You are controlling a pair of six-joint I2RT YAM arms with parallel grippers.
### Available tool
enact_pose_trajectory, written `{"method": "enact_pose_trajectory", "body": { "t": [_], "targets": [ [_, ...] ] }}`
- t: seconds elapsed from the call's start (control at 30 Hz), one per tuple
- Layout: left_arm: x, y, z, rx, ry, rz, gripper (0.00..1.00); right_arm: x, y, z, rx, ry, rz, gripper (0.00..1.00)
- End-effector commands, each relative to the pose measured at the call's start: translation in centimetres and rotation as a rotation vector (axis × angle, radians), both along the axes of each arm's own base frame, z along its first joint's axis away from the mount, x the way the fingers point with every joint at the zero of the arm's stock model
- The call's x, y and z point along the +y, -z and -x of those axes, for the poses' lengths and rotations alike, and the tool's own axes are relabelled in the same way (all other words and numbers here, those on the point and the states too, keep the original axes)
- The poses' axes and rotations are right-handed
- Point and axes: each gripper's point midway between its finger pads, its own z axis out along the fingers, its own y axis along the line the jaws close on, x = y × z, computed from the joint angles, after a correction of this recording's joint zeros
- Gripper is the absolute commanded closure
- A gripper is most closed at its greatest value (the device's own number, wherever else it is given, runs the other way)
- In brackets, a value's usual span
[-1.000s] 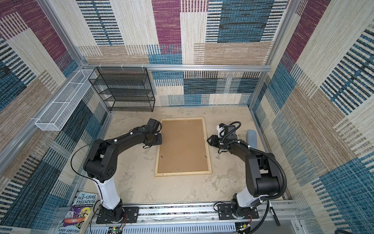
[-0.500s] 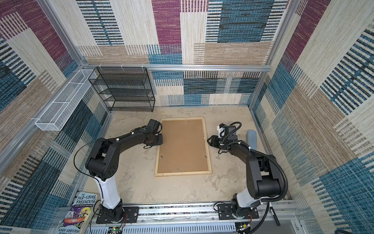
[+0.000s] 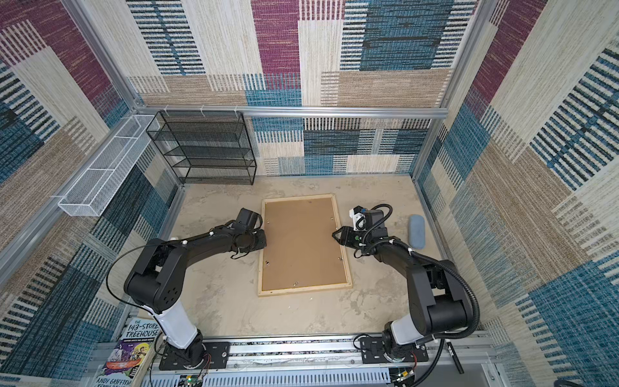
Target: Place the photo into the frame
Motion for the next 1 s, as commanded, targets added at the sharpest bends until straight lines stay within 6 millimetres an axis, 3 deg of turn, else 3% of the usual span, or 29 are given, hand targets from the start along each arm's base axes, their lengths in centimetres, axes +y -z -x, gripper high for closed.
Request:
{"method": "enact_pose_trajectory", "body": {
  "t": [0.0, 0.1, 0.3, 0.6, 0.97],
  "targets": [
    [-1.0, 0.0, 1.9, 0.05, -0.017, 0.08, 0.79, 2.2, -1.4, -1.1, -0.035, -0.033, -0.092, 0.5],
    [-1.0, -0.9, 2.1, 0.03, -0.01, 0.089, 0.74, 4.3, -1.3, -1.8, -0.026, -0.074, -0.121, 0.51],
    [0.0, -3.0, -0.1, -0.028, -0.022, -0.001, 0.66, 8.9, -0.3, -4.7, 0.01, -0.158, -0.162, 0.53],
    [0.8, -1.6, -2.7, 0.011, -0.043, -0.086, 0.73, 15.9, 1.9, -8.7, 0.073, -0.244, -0.209, 0.59],
    [1.5, 0.2, -2.8, 0.039, -0.052, -0.127, 0.75, 21.8, 3.5, -9.2, 0.116, -0.285, -0.232, 0.65]
  ]
}}
